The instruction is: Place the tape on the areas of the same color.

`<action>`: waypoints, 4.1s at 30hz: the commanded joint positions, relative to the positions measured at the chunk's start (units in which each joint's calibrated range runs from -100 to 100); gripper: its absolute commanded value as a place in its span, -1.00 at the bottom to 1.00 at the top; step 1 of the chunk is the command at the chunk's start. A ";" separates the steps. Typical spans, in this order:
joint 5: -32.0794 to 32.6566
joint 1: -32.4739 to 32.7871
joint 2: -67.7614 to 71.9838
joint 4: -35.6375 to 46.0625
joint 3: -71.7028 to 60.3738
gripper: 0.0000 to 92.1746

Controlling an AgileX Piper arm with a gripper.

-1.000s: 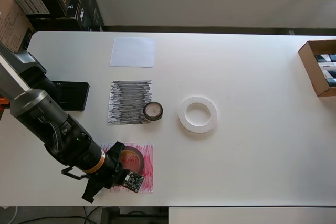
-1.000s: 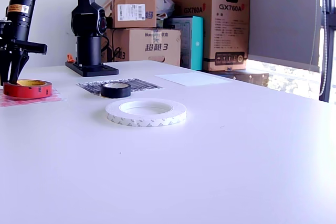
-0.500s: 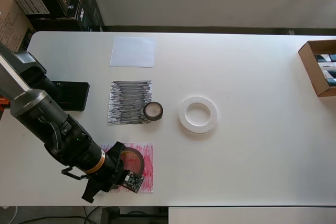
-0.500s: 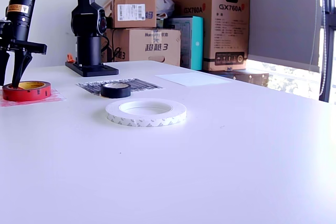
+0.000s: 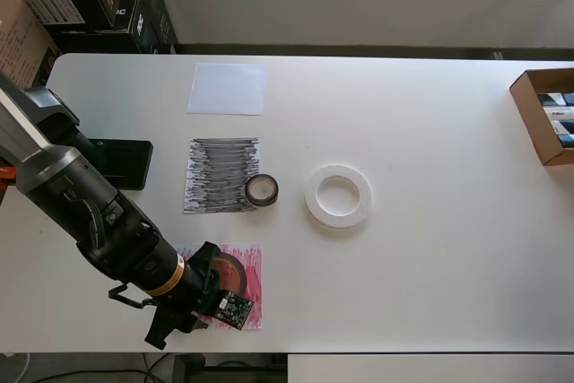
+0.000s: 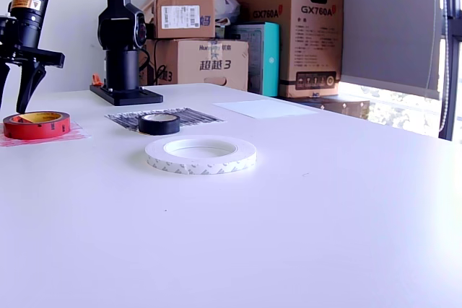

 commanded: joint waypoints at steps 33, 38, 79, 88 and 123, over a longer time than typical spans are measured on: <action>15.41 26.75 -5.31 18.64 -6.70 0.09; 15.24 27.77 -4.94 13.21 -2.79 0.09; 10.00 26.19 -0.64 5.48 2.93 0.09; 9.92 25.96 -1.76 5.40 5.02 0.09; 10.41 24.62 1.14 5.40 4.39 0.05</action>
